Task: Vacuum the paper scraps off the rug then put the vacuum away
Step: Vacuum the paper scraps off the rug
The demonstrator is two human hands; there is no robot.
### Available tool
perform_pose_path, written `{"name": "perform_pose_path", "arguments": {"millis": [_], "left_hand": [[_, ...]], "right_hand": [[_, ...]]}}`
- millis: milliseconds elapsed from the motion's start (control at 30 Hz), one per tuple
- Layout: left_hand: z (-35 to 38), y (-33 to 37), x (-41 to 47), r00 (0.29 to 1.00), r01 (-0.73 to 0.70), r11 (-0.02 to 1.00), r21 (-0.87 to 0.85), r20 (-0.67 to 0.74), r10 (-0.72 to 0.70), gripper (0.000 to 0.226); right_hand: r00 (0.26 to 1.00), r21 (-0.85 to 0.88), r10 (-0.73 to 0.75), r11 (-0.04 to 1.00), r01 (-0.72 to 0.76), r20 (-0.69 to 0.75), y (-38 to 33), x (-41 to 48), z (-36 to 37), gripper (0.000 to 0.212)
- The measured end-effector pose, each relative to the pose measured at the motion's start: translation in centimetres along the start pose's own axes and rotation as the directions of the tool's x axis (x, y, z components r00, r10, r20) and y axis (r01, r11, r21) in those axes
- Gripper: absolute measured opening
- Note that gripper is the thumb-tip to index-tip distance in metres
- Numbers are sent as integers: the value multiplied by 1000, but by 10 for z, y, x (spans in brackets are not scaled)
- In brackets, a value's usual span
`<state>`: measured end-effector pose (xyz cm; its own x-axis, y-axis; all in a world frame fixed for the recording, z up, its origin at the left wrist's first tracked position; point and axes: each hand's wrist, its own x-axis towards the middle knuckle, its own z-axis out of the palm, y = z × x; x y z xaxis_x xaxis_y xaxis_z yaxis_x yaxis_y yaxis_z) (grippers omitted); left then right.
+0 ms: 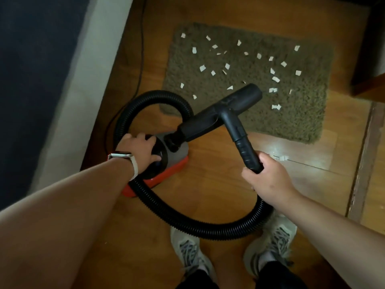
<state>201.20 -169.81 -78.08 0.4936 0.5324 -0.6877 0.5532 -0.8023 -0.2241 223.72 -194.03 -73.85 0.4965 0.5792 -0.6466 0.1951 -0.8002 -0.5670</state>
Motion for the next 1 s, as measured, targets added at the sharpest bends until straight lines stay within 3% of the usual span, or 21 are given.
{"name": "perform_pose_path", "arguments": {"millis": [433, 567, 700, 900, 1000], "left_hand": [[76, -77, -51, 984, 157, 977, -141, 111, -143, 66], [76, -74, -52, 987, 156, 961, -229, -4, -161, 53], [45, -45, -50, 968, 34, 923, -382, -218, -126, 39], [-18, 49, -55, 951, -253, 748, -613, -302, 74, 35], [-50, 104, -53, 952, -281, 660, -697, -289, 100, 34]], "right_hand": [[994, -11, -81, 997, 82, 79, -42, 0, 74, 12], [990, -11, -85, 996, 87, 111, -42, 0, 84, 12], [995, 13, -55, 998, 54, 85, -33, 1, 73, 11], [999, 93, 28, 995, -24, -38, 3, 9, 12, 11], [994, 103, 60, 993, -51, -87, 26, 15, -22, 12]]}}
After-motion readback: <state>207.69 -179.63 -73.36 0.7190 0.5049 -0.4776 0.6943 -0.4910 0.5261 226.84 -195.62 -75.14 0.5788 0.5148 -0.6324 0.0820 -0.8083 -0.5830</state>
